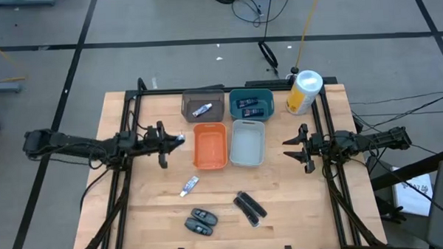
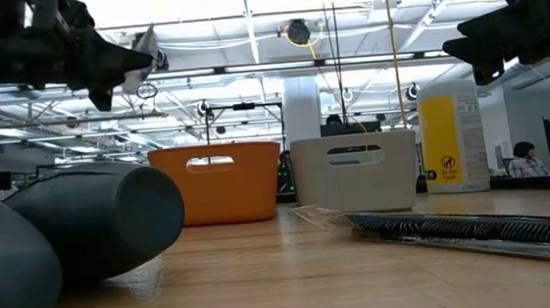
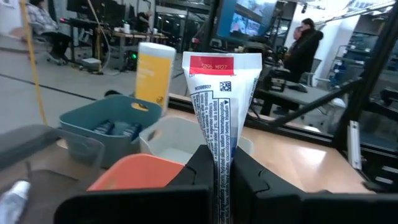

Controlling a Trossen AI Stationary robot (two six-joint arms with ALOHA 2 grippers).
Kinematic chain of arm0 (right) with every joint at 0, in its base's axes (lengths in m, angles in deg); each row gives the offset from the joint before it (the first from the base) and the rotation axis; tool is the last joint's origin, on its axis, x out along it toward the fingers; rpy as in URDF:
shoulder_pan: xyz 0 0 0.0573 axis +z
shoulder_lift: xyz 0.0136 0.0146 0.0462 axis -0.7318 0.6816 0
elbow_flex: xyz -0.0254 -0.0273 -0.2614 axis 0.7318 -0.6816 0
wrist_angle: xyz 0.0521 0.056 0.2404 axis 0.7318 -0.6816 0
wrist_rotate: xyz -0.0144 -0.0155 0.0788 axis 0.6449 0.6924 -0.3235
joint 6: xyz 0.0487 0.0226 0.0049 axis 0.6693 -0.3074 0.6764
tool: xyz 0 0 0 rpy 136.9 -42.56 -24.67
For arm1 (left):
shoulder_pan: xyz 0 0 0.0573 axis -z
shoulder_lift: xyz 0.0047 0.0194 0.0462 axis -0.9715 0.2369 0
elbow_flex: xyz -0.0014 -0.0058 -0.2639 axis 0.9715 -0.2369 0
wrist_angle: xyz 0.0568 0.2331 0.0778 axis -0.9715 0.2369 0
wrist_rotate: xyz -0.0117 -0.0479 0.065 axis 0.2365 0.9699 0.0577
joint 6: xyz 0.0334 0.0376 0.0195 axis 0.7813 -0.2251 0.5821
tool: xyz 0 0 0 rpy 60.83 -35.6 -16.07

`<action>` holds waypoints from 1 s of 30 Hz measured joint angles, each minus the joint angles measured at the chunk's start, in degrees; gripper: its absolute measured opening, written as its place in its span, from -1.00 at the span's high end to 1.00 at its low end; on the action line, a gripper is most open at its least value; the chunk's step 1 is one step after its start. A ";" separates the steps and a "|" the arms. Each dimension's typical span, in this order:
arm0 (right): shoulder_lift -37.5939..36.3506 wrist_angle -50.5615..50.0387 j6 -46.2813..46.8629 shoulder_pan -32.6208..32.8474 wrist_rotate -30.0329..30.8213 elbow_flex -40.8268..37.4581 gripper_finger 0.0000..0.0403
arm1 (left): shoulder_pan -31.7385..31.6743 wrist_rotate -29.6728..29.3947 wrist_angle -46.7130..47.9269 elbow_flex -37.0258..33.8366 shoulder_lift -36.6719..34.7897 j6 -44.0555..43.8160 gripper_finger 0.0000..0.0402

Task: Pick & Place Travel size toiletries
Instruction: Put the left white toothpaste into the black transparent bin

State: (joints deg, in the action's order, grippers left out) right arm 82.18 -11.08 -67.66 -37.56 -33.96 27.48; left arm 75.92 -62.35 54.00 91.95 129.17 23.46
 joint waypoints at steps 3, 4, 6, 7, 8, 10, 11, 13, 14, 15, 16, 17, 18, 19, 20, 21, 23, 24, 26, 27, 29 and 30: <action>-0.01 0.00 0.00 0.00 -0.02 0.01 0.15 | -4.31 2.63 -0.73 -0.02 0.01 0.77 0.93; 0.00 -0.02 0.00 0.00 -0.02 0.00 0.15 | -5.87 3.41 -1.17 -0.02 0.01 0.79 0.94; -0.01 -0.02 0.00 0.00 -0.02 0.00 0.15 | -8.81 5.00 -1.56 -0.02 0.01 0.72 0.97; 0.00 -0.01 0.00 0.00 -0.01 0.01 0.15 | -10.26 5.73 -1.65 -0.02 0.02 0.69 0.97; 0.00 -0.02 0.00 0.00 -0.02 0.00 0.15 | -11.63 6.37 -1.76 -0.02 0.02 0.71 0.97; 0.00 -0.02 0.00 0.00 -0.02 0.00 0.15 | -14.02 6.57 -1.91 -0.02 0.00 0.72 0.93; -0.01 -0.02 0.00 0.00 -0.02 0.00 0.15 | -15.26 6.57 -1.79 -0.02 0.01 0.83 0.93; -0.02 -0.05 0.00 0.00 -0.02 0.00 0.15 | -17.66 6.57 -1.29 -0.02 0.02 1.10 0.93; -0.01 -0.09 0.00 0.00 -0.02 0.01 0.15 | -18.89 6.57 -1.13 -0.02 0.02 1.10 0.94; -0.02 -0.09 0.00 0.00 -0.02 0.00 0.15 | -20.02 6.57 -0.99 -0.02 0.02 1.10 0.96; -0.01 -0.09 0.00 0.00 -0.02 0.00 0.15 | -21.19 6.57 -0.99 -0.02 0.02 1.10 0.97; 0.00 -0.17 0.00 0.00 -0.02 0.00 0.15 | -22.26 6.57 -1.01 -0.02 0.02 1.03 0.97; -0.02 -0.20 -0.02 0.00 -0.02 0.02 0.15 | -23.30 6.57 -1.05 -0.02 0.02 0.68 0.97; 0.00 -0.22 -0.09 0.00 -0.02 0.01 0.15 | -24.28 6.57 -1.04 -0.02 0.02 0.55 0.95; -0.02 -0.22 -0.09 0.00 -0.02 0.02 0.15 | -25.07 6.57 -1.02 -0.02 0.02 0.41 0.93; 0.00 -0.22 -0.09 0.00 -0.02 0.00 0.15 | -25.71 6.57 -0.66 0.16 0.01 0.17 0.93; -0.02 -0.22 -0.13 0.00 -0.02 0.01 0.15 | -26.66 6.60 0.86 1.22 0.02 -0.46 0.93; -0.01 -0.22 -0.13 0.00 -0.02 0.01 0.15 | -27.04 6.66 2.13 2.19 0.02 -0.80 0.95; 0.00 -0.22 -0.17 0.00 -0.02 0.01 0.15 | -27.72 7.34 5.42 4.71 0.02 -0.67 0.97; -0.02 -0.22 -0.17 0.00 -0.02 0.00 0.15 | -28.04 7.79 7.90 6.21 0.02 -0.32 0.97; -0.01 -0.22 -0.17 0.00 0.00 0.02 0.15 | -28.42 8.07 13.12 9.55 0.11 1.14 0.94; 0.00 -0.24 -0.17 0.00 0.00 0.00 0.15 | -28.58 8.07 15.53 11.41 0.54 1.92 0.93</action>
State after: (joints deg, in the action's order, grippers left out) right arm 82.18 -11.32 -67.83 -37.56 -33.96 27.48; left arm 47.34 -54.28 69.53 103.36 129.71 25.38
